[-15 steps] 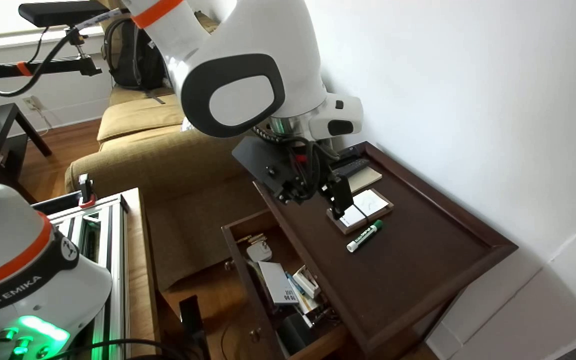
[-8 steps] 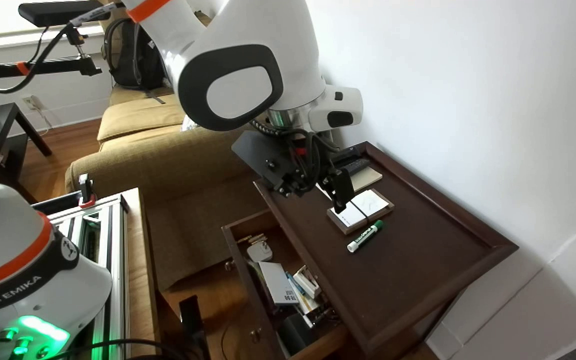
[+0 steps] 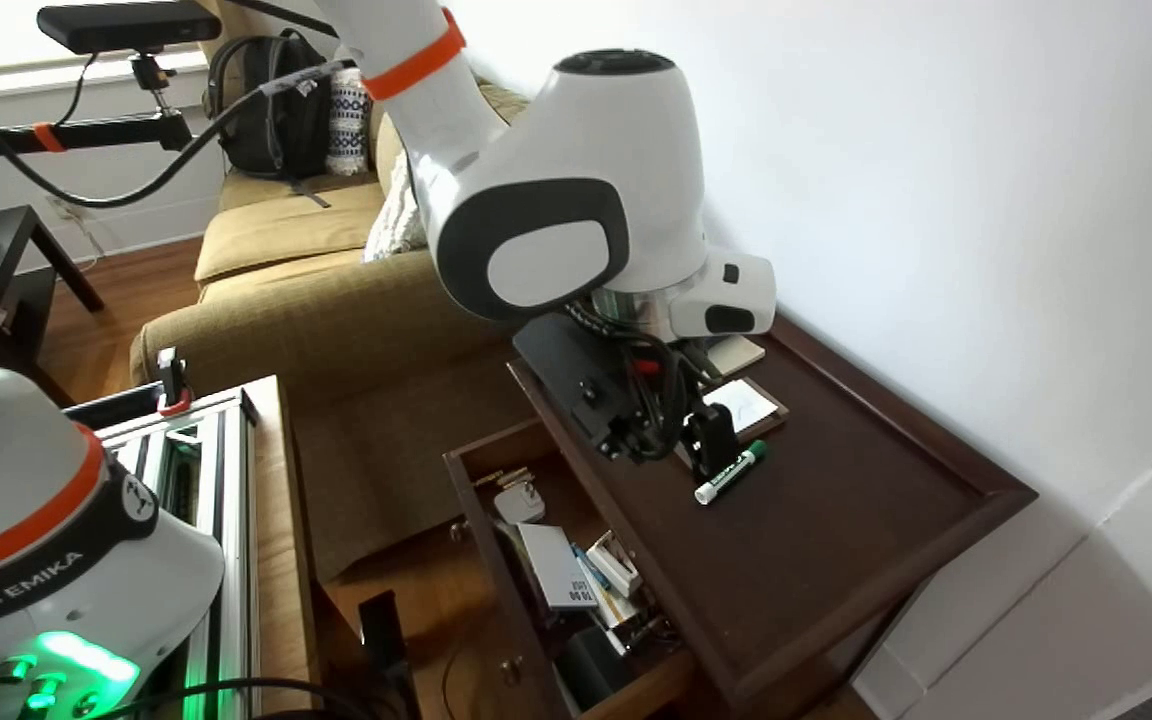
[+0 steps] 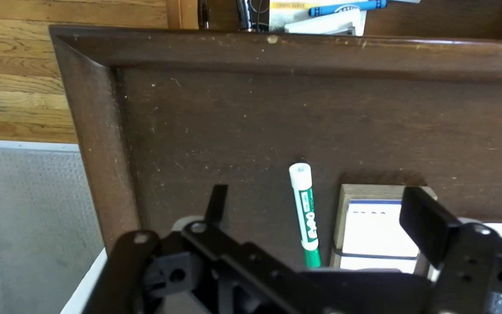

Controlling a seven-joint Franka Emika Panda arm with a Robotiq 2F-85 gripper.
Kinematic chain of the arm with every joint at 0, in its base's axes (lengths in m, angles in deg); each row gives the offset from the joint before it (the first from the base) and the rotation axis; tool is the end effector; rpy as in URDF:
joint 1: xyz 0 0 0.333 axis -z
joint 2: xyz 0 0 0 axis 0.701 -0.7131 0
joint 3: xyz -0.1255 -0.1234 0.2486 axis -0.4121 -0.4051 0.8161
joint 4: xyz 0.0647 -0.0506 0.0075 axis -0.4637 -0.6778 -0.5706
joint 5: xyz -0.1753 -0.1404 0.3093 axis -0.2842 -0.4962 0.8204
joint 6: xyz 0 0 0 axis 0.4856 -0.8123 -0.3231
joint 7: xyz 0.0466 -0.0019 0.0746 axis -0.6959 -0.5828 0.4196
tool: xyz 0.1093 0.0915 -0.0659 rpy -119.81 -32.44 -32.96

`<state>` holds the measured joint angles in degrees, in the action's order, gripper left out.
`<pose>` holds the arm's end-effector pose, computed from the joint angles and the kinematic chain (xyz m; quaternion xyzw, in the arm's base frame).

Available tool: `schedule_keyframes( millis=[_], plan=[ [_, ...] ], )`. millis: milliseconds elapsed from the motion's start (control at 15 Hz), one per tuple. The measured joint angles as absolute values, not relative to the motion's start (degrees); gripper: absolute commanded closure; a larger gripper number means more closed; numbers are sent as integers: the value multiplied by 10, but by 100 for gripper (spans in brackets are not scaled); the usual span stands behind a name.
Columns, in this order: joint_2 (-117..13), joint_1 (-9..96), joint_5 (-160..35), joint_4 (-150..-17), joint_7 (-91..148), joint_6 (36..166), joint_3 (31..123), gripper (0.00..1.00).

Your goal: Pick up the green marker and put it in the open drawer

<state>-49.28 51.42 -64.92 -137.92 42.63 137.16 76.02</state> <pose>0.4584 -0.0923 0.1438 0.9955 0.0312 0.0816 0.0378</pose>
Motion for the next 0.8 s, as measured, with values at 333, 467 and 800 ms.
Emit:
schedule_keyframes(
  millis=[333,467,800],
  plan=[
    [-611,545,-633,-1285,444,1370,790,0],
    [-653,553,-633,-1243,450,1368,797,0],
    [-730,570,-633,-1159,465,1367,819,29]
  ],
)
